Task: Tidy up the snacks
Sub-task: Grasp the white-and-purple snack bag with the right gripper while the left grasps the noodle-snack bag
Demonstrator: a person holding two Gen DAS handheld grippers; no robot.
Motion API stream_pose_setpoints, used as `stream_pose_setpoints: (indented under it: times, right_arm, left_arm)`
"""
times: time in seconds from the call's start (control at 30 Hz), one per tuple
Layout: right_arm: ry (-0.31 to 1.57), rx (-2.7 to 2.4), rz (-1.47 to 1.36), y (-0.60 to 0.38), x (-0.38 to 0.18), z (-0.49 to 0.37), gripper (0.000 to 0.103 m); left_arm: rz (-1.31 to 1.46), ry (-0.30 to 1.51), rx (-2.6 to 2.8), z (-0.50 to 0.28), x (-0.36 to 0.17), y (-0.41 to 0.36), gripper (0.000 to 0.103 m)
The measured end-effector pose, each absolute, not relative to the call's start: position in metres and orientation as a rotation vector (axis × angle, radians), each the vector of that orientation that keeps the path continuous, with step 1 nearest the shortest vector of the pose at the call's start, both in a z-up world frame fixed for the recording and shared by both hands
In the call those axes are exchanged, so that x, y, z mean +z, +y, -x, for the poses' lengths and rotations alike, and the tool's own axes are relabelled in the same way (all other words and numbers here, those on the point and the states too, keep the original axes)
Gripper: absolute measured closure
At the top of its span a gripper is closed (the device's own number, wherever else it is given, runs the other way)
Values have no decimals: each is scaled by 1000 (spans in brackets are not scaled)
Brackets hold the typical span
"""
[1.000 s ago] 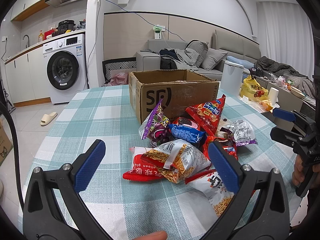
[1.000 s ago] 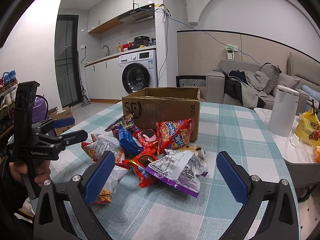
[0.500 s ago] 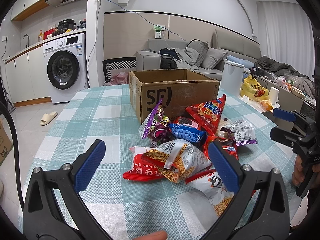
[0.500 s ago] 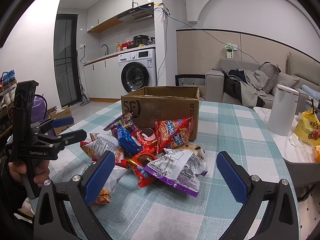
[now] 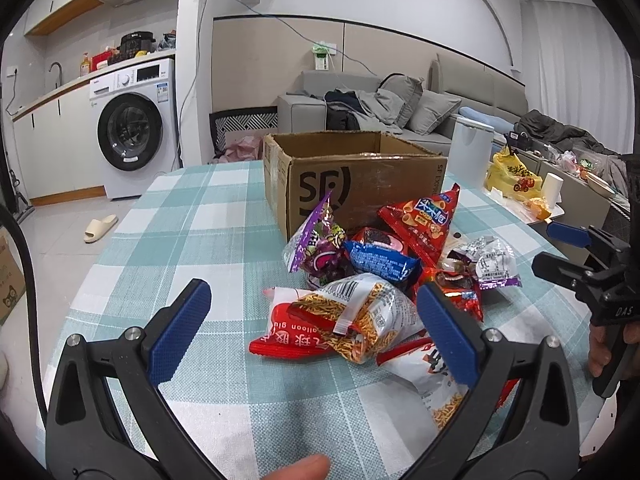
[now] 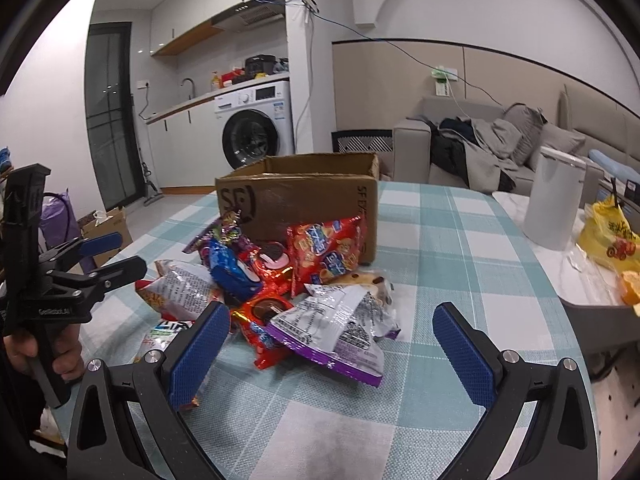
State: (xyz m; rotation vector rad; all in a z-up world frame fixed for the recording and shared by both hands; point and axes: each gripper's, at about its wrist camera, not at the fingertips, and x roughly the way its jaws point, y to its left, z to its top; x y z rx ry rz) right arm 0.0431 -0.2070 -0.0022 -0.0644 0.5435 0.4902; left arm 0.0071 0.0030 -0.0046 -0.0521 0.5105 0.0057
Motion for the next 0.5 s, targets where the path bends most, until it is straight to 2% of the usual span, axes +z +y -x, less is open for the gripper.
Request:
stream_pose_setpoints:
  times: [0.5]
  right_arm:
    - [737, 420, -54, -222, -21, -77, 0]
  left_arm:
    - [76, 620, -16, -31, -16, 3, 1]
